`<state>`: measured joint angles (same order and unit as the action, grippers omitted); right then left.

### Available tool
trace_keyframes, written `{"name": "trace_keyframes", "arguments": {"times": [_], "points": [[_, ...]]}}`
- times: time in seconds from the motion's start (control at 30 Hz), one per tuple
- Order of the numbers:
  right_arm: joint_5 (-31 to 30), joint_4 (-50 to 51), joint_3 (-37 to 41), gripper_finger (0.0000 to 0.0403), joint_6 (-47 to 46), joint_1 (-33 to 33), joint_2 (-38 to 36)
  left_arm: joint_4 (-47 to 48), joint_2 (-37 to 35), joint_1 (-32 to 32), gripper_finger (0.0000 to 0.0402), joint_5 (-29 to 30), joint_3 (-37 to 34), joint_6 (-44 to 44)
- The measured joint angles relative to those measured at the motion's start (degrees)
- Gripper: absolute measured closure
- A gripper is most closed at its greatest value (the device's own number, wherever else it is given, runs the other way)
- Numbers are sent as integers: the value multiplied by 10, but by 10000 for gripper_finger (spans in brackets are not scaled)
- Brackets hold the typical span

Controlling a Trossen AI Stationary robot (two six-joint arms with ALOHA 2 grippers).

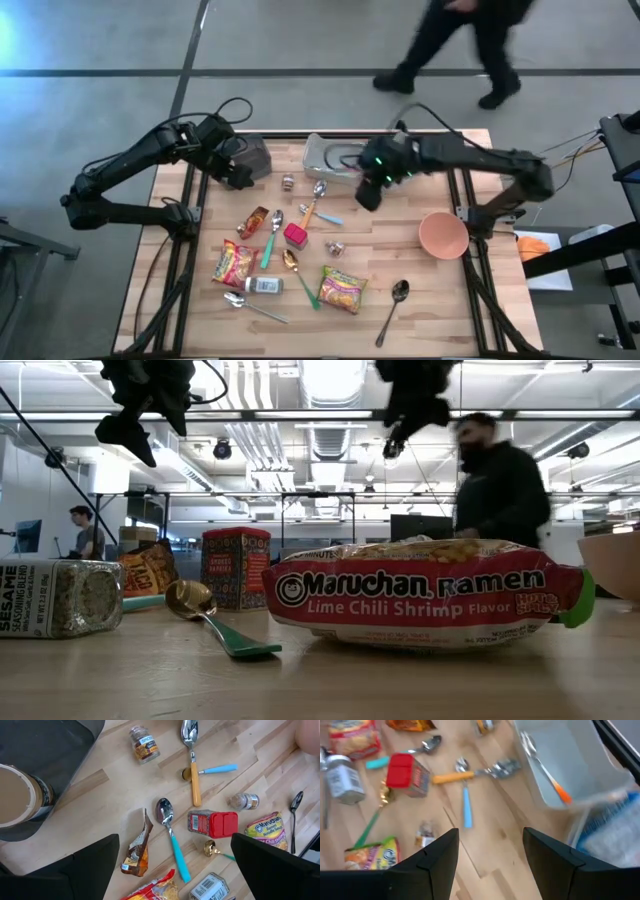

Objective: Pick & Place Food Item
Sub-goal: Put the orange seasoning bag into the black bin

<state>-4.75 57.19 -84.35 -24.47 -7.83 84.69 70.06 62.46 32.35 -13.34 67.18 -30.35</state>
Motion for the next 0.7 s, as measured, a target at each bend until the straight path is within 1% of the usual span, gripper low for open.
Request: {"name": "trace_keyframes", "arguments": {"times": [0.07, 0.13, 0.2, 0.27, 0.33, 0.4, 0.5, 0.6, 0.7], "points": [[-37, 0, 43, 183, -40, 27, -33, -4, 0, 0, 15, 2, 0, -3], [-61, -1, 84, 183, -80, 52, -62, -54, 3, 0, 15, 36, 0, -21], [-79, -3, 124, 183, -117, 71, -88, -92, 9, 0, 15, 55, 0, -47], [-90, -8, 162, 183, -150, 86, -109, -111, 17, 0, 15, 47, 0, -70], [-92, -17, 195, 183, -173, 96, -125, -126, 33, 0, 15, 10, 1, -64], [-93, -31, 225, 183, -184, 102, -141, -119, 58, -1, 15, -16, 0, -52], [-94, -58, 257, 183, -182, 104, -159, -102, 98, -8, 15, -37, 0, -22], [-94, -82, 276, 183, -165, 103, -170, -54, 139, -14, 15, -43, 0, 9], [-94, -87, 279, 183, -145, 103, -179, -15, 167, -19, 15, -43, 0, 44]]}}
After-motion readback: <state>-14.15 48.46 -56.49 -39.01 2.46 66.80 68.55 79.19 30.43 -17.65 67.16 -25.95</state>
